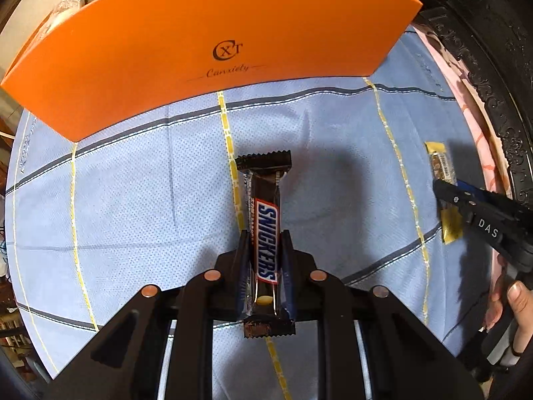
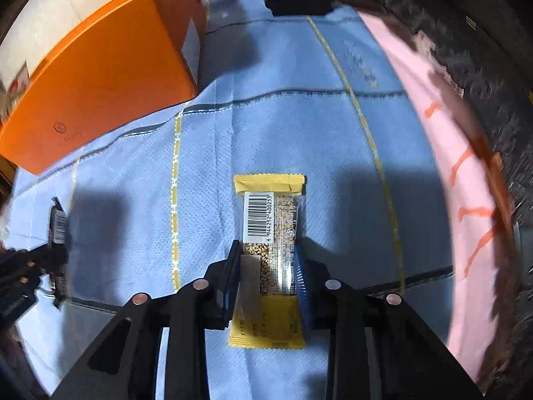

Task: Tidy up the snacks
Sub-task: 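Carry both bars over the orange box and open both tools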

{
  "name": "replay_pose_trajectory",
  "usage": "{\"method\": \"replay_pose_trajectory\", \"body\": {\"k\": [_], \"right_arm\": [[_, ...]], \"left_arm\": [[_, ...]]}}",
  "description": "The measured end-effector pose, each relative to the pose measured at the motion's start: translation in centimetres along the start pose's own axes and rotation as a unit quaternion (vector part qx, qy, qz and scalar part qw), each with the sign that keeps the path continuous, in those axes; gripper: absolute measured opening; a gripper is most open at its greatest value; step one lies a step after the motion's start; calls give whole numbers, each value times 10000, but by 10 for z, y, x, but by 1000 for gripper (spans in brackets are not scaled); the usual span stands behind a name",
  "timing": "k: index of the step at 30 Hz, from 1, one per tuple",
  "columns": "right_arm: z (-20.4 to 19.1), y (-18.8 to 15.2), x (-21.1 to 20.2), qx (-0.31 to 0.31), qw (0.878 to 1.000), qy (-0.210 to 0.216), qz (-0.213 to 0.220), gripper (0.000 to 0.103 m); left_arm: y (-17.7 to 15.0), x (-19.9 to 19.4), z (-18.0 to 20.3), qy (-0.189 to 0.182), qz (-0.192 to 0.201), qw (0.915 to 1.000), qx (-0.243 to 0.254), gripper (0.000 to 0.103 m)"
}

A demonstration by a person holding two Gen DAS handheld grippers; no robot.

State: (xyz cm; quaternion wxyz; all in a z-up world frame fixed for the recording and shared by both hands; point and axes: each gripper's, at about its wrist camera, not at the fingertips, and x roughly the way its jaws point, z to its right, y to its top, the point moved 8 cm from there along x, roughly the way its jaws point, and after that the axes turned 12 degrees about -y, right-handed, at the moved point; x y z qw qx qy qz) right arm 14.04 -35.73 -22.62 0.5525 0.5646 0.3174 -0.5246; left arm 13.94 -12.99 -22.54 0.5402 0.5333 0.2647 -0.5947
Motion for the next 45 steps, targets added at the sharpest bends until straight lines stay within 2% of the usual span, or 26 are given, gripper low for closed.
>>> {"method": "replay_pose_trajectory", "body": {"k": [6,12,22,29,34,39,45], "right_arm": [[4,-7,-15,238,9993,267,54,30],[-24,-5,-43,80,9977,624,241,30],[-74,36,-111,-446,9891,1054,923,30],[-106,75,-150,-717,9803,1228,1368,30],[-121,103,-163,-751,9762,1291,1570,30],[-131,133,-172,-693,9733,1334,1736,30],[-139,165,-169,-568,9729,1328,1806,30]], "left_arm": [[7,-17,4,14,226,9996,169,17],[8,-42,3,81,418,9988,258,17],[13,-95,-18,130,930,9956,-3,17],[43,-131,-34,290,1366,9902,-99,17],[85,-155,-40,352,1677,9852,-102,17],[118,-163,-43,380,1801,9829,-42,17],[142,-155,-51,452,1795,9827,-99,17]]}}
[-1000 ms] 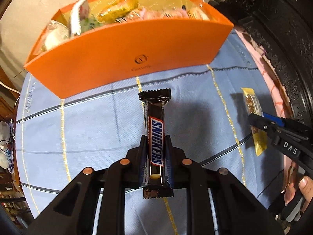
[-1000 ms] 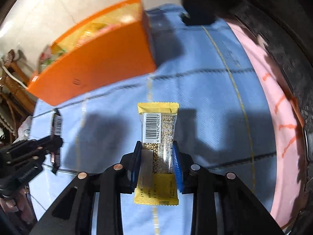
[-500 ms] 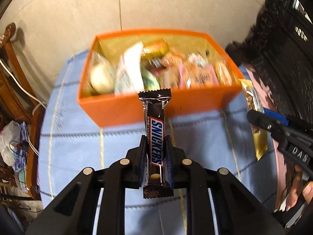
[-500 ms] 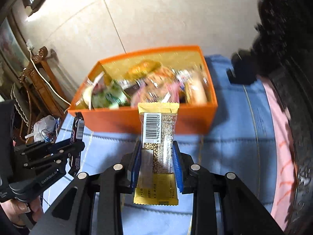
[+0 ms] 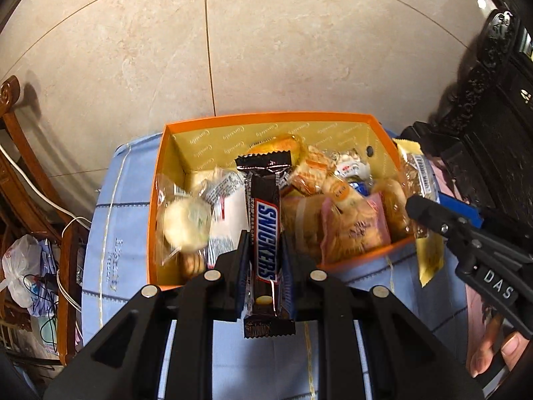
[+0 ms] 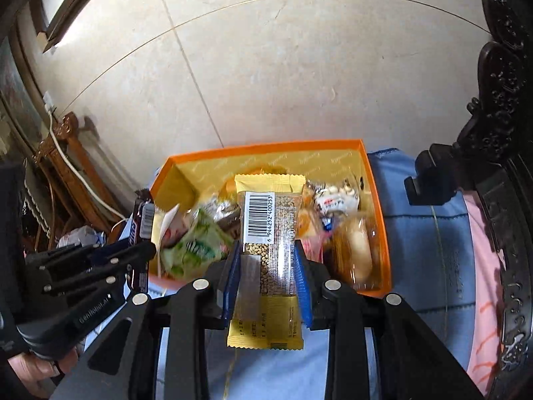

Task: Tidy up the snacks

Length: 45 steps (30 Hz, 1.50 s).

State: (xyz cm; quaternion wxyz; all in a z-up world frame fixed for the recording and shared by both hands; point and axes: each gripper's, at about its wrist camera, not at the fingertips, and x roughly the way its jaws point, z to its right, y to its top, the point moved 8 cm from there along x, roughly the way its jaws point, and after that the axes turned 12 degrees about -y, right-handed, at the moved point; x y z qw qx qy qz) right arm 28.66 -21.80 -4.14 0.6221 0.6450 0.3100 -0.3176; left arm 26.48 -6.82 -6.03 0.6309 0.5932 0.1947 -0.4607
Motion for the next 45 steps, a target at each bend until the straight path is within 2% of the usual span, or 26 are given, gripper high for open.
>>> {"method": "replay_pose_trajectory", "body": {"k": [6,9,10,11,12,13,14,16,17,32,45], "right_arm": [[-4,12,23,114,9999,-52,-66,30],[-4,13,37,228,9996,-76,-150,32],[-4,14,42,262,9994,-101,-187,33],[-3,14,45,267,9993,-130,-217,36],[-2,13,49,291,9991,-157,-265,37],[-1,13,52,336,9989,-185,-287,44],[2,14,52,418,9985,-240,-274,59],[9,15,48,520,9976,-423,-146,72],[12,15,44,523,9973,-521,-47,73],[8,-14,18,400,9983,-398,-158,74],[7,-27,1,311,9985,-404,-179,74]], "left_arm": [[17,20,-11,63,-68,9999,-140,17],[23,30,-18,39,-118,9995,-303,21],[25,33,-20,71,-130,9993,-343,34],[28,34,-23,134,-107,9991,-377,55],[31,33,-25,201,-37,9990,-405,67],[33,31,-27,292,54,9987,-424,86],[35,27,-29,418,184,9981,-418,91],[37,23,-27,483,264,9979,-333,91],[35,24,-26,468,210,9982,-313,91],[13,6,-19,674,-77,9976,-151,97],[1,-16,-17,574,16,9977,-351,99]]}}
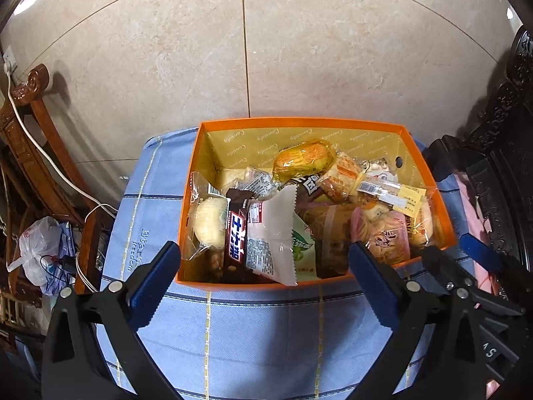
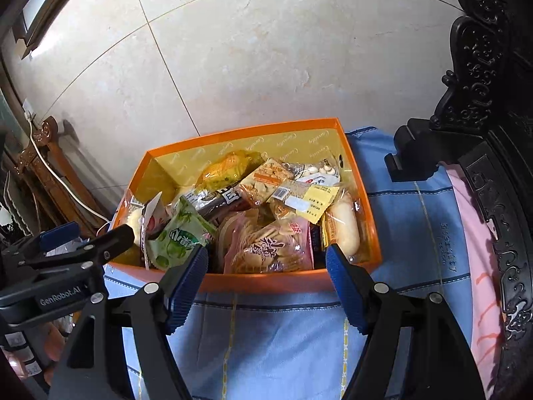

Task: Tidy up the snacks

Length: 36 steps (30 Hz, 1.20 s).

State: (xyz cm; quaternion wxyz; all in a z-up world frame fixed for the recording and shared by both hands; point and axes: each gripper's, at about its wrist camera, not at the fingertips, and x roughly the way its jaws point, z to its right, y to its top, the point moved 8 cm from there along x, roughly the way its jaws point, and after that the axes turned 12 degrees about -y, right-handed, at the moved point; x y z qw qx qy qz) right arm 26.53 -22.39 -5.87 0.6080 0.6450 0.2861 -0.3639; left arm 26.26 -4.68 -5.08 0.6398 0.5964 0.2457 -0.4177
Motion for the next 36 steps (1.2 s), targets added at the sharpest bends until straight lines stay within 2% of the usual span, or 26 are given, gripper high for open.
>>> {"method": "replay_pose_trajectory", "body": {"k": [4,7,16,36], "right_arm": [[-1,0,-4,-13,10000,-5,34,74],[-1,1,-5,-18,10000,-13,53,74],[-2,2,-6,-29,10000,-5,60,74],[-3,2,-20,-72,9999,-44,96,74]], "left_arm": [[1,-9,1,-14,220,9998,36,99],[3,-17,2,208,455,9986,182,98],[-4,-9,0,236,208,9994,136,99],[-8,-29,-2,262,274,9993,32,99]]}}
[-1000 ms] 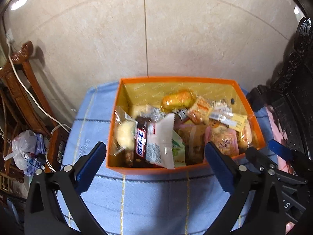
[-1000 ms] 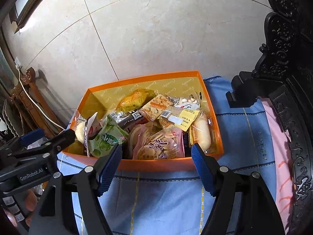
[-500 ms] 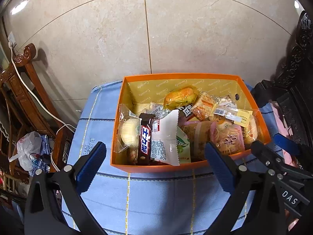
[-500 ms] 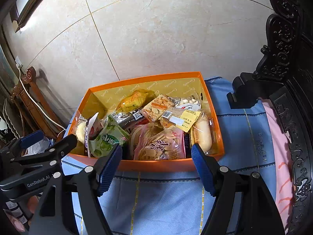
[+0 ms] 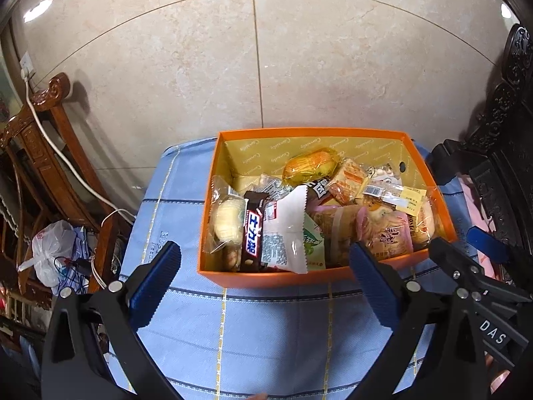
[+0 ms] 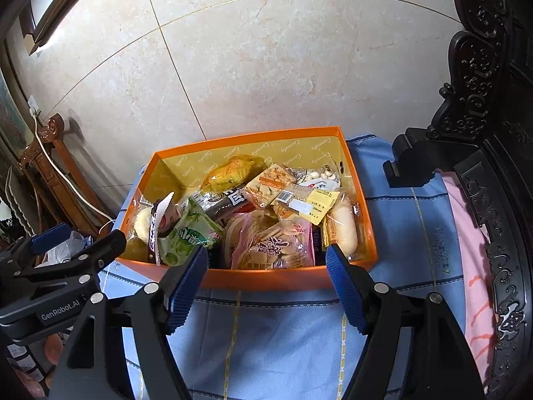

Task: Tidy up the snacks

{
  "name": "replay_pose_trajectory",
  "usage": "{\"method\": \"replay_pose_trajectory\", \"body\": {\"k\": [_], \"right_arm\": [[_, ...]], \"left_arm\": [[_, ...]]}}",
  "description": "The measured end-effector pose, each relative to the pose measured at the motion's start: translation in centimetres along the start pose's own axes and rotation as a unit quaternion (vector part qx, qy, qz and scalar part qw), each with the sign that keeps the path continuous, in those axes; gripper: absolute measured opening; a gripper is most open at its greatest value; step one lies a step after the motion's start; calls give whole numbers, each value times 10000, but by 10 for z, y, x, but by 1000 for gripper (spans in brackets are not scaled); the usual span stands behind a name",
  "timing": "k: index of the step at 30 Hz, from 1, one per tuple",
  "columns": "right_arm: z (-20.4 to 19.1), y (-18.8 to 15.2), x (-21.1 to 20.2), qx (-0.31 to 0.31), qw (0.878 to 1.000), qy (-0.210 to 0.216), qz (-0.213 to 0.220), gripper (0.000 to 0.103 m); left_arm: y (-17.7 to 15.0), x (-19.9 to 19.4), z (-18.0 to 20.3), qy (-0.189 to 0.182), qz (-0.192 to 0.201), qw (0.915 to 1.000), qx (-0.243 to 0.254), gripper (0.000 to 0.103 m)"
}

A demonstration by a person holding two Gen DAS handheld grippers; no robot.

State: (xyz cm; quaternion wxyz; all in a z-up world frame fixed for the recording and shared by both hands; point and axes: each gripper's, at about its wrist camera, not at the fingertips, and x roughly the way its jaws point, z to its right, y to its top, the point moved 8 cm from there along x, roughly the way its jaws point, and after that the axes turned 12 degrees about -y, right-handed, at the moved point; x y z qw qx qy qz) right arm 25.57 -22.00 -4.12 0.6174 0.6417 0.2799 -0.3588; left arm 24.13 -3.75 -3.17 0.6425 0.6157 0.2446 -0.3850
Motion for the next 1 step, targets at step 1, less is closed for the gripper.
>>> {"method": "replay_pose_trajectory", "body": {"k": [1], "right_arm": [[0,0,-1,1,10000,-4,3,74]], "left_arm": [[-1,-3,-1,-17,27,10000,-31,99]]}}
